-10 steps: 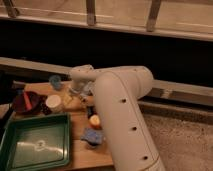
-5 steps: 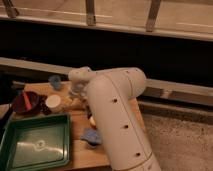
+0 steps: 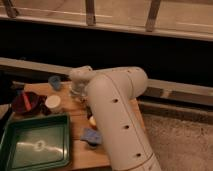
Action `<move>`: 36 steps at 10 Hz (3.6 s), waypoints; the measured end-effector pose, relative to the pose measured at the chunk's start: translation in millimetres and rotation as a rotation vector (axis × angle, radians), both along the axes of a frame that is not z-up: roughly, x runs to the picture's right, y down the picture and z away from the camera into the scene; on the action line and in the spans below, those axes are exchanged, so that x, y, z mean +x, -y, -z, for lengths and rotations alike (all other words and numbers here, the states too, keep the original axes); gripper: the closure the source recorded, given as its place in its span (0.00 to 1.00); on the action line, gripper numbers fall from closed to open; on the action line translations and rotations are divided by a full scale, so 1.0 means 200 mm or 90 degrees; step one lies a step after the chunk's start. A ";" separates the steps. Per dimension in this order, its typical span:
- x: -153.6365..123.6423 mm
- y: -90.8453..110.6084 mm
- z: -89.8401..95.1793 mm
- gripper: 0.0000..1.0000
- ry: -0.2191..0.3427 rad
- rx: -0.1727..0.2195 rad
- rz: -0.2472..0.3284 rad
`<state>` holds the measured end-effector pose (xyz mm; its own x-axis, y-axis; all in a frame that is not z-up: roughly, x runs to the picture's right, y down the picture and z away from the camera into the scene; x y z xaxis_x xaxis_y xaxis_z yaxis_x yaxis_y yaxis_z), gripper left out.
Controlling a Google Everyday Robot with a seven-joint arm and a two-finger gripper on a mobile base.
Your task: Place fork in paper cup
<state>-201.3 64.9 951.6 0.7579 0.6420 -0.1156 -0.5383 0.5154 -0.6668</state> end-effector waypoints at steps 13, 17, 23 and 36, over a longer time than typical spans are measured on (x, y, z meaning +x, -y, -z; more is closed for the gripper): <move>0.09 0.37 0.28 1.00 0.032 0.094 -0.092; 0.09 0.47 0.39 1.00 0.071 0.119 -0.123; -0.01 0.51 0.59 1.00 0.142 0.121 -0.079; -0.13 0.20 0.86 1.00 0.201 -0.005 0.120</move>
<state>-228.3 24.7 779.2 0.8622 0.4873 0.1384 -0.2016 0.5807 -0.7887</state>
